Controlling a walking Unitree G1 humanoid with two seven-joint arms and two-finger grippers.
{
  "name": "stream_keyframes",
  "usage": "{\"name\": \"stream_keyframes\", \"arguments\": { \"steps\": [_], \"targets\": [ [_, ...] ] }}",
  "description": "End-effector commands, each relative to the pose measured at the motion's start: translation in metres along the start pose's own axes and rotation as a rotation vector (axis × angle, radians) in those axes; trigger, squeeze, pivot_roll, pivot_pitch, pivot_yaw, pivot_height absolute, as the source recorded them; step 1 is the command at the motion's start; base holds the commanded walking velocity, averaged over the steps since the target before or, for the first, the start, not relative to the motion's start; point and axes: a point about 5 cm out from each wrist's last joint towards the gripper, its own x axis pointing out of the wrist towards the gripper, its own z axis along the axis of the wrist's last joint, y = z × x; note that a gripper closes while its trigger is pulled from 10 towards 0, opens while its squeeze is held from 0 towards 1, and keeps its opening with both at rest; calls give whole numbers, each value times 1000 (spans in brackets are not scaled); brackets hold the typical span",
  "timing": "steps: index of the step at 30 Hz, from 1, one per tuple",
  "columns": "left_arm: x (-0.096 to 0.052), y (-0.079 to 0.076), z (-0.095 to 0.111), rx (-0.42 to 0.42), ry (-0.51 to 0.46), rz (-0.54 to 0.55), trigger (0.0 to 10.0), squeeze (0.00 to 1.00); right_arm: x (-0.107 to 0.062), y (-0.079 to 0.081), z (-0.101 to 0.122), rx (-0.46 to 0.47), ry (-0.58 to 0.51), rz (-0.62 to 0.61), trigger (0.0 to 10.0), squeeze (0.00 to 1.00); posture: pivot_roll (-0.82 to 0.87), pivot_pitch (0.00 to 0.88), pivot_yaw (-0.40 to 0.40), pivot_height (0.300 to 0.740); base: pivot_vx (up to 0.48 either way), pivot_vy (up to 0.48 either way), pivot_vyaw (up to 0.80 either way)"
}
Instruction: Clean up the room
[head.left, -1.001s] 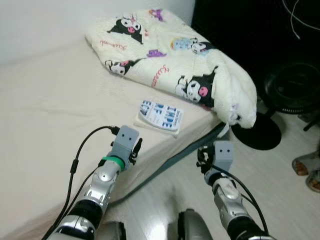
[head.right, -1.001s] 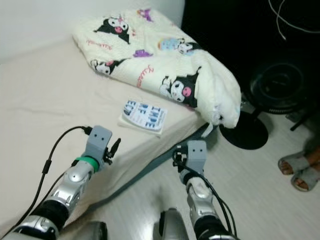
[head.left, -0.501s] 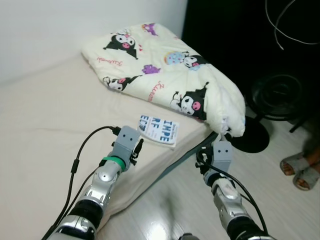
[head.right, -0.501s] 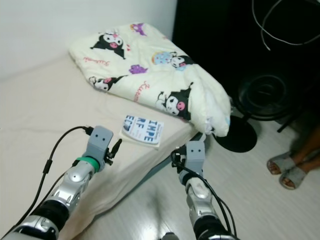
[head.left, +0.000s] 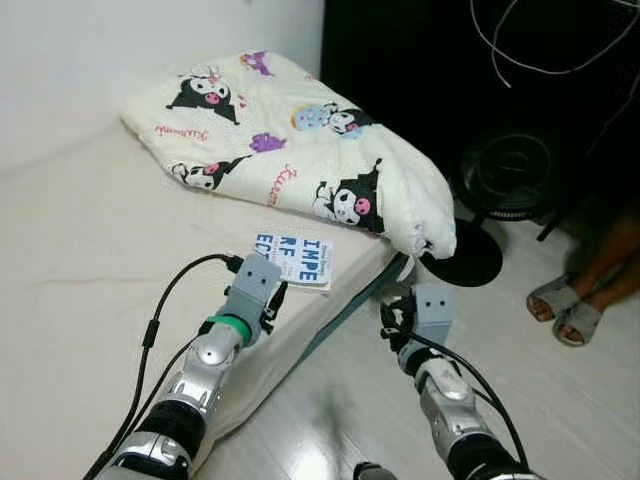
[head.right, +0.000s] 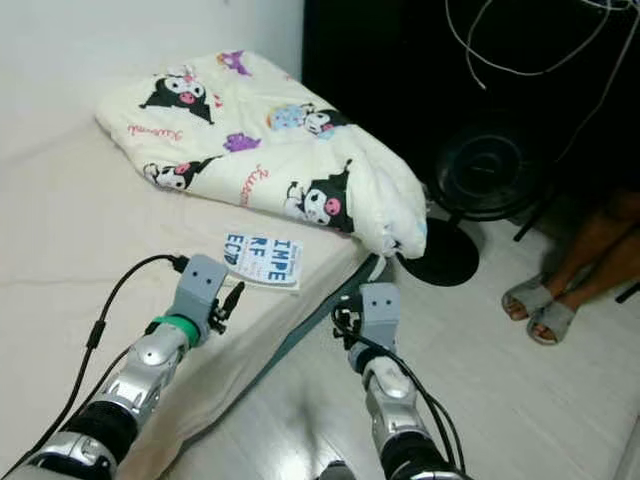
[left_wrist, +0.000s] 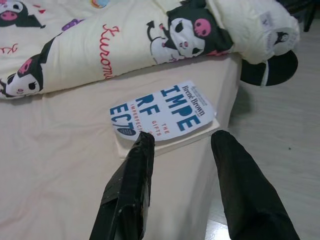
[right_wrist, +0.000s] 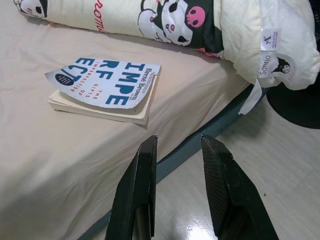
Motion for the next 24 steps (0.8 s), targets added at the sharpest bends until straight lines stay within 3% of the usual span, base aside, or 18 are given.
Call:
{"name": "stream_keyframes", "arguments": {
  "steps": [1, 24],
  "targets": [
    [-4, -2, -9, 0, 32, -11, 10000, 0, -4, -1, -8, 8, 33, -4, 10000, 0, -13, 35, 52, 740, 0, 0, 0],
    [-8, -1, -9, 18, 12, -18, 10000, 0, -5, -1, -8, 8, 30, -2, 10000, 0, -10, 43, 50, 740, 0, 0, 0]
  ]
}}
